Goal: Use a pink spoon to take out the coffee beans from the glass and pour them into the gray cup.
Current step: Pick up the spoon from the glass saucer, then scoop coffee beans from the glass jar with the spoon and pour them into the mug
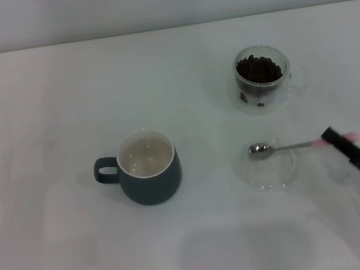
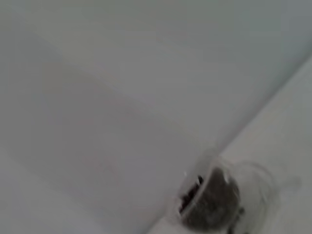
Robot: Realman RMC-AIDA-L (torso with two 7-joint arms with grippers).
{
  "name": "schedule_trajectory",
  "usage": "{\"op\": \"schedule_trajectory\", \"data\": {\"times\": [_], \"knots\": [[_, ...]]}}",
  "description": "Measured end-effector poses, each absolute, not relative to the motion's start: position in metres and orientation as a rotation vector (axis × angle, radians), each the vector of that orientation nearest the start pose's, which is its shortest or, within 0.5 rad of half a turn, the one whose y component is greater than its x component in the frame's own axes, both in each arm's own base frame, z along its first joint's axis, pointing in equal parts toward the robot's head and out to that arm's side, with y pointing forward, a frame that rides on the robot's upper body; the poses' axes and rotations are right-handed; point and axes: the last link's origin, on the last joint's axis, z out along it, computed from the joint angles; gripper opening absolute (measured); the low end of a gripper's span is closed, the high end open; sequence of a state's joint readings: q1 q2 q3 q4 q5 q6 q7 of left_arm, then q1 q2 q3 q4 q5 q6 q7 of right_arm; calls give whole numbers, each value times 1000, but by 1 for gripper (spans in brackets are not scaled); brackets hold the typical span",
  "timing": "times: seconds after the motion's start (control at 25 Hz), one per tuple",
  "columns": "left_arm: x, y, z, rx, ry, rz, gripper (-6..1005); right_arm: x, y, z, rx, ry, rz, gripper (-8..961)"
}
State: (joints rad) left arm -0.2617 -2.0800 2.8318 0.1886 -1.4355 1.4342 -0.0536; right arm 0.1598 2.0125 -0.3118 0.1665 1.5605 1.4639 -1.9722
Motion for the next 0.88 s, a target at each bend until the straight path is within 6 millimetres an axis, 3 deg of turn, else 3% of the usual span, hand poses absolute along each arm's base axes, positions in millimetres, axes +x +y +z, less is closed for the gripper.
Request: {"op": "schedule_trajectory", "data": {"times": [0.32, 0.6, 0.88], "knots": [[-357, 254, -5, -1432, -510, -685, 800, 379, 207, -5, -1562, 1421, 1299, 144], [-361, 254, -3, -1416, -525, -674, 800, 364, 264, 48, -1713, 1154, 1304, 145], [-362, 254, -4, -1409, -534, -669, 799, 340, 313, 78, -1915, 908, 1144, 144]]}}
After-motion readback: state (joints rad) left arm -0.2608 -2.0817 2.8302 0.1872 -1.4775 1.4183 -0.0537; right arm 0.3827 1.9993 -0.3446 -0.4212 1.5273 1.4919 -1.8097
